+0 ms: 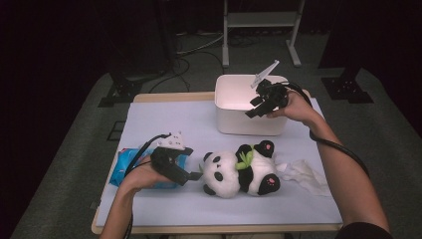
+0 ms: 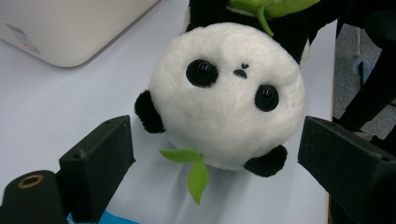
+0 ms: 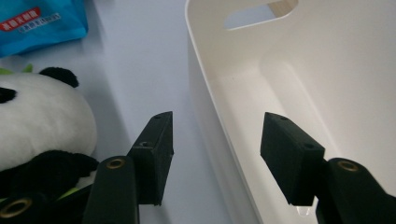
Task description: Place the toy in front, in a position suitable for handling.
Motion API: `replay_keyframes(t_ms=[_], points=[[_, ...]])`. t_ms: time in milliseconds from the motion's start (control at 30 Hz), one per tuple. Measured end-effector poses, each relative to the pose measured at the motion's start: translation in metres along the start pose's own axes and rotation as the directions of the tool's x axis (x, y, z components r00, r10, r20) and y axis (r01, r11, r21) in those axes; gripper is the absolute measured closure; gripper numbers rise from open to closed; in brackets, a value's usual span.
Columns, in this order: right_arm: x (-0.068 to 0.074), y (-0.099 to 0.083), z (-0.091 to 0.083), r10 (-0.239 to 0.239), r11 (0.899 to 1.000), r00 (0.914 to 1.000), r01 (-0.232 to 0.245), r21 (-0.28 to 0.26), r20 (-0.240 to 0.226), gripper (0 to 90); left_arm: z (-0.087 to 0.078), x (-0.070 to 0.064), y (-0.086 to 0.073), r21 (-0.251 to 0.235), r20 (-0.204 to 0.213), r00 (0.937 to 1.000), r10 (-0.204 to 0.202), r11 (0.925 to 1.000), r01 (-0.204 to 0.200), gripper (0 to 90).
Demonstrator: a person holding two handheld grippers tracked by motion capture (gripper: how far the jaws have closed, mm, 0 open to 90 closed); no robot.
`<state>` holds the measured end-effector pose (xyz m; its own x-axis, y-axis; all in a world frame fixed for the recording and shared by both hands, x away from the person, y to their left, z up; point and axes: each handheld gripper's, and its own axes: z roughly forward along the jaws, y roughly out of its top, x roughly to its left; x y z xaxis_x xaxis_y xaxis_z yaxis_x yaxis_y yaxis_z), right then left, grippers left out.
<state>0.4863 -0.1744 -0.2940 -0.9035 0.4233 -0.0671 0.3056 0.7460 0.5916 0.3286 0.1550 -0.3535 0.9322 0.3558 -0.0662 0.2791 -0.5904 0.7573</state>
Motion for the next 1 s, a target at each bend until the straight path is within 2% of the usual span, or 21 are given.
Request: replay_keyframes(t_ms=[167, 367, 400, 533, 567, 633, 867, 1000], points=[[-0.001, 0.001, 0.008, -0.016, 1.000, 0.9999, 0.016, 0.009, 0.001, 54.4, -0.001, 0.000, 0.000, 0.004, 0.002, 1.0000, 0.001, 1.0000, -0.001, 9.6], [0.000, 0.004, 0.020, -0.019, 0.999, 0.9996, 0.020, 0.047, -0.022, 69.2, 0.001, -0.002, -0.001, 0.011, 0.006, 1.0000, 0.000, 0.9999, 0.000, 9.4], [0.000, 0.004, 0.021, -0.032, 0.999, 0.9993, 0.032, 0.042, -0.020, 69.6, 0.000, -0.002, -0.001, 0.014, 0.007, 1.0000, 0.000, 0.9999, 0.000, 9.5], [0.000, 0.006, 0.025, -0.032, 0.998, 0.9993, 0.033, 0.047, -0.017, 71.8, -0.002, -0.002, -0.001, 0.025, 0.004, 1.0000, -0.002, 0.9997, 0.002, 9.4], [-0.001, 0.006, 0.025, -0.022, 0.999, 0.9994, 0.023, 0.045, -0.027, 74.7, -0.002, -0.002, -0.001, 0.021, 0.004, 1.0000, -0.002, 0.9998, 0.002, 9.4], [-0.002, 0.006, 0.025, -0.034, 0.998, 0.9993, 0.035, 0.044, -0.012, 77.5, -0.002, -0.002, -0.002, 0.019, 0.007, 1.0000, -0.005, 0.9998, 0.005, 9.4], [-0.004, 0.007, 0.026, -0.025, 0.999, 0.9991, 0.027, 0.046, -0.033, 80.3, 0.001, 0.000, -0.005, 0.021, 0.011, 0.9998, -0.017, 0.9996, 0.017, 8.9], [-0.004, 0.007, 0.025, -0.041, 0.998, 0.9980, 0.043, 0.045, -0.049, 81.8, 0.002, 0.000, -0.004, 0.033, 0.011, 0.9999, -0.009, 0.9994, 0.008, 8.9]])
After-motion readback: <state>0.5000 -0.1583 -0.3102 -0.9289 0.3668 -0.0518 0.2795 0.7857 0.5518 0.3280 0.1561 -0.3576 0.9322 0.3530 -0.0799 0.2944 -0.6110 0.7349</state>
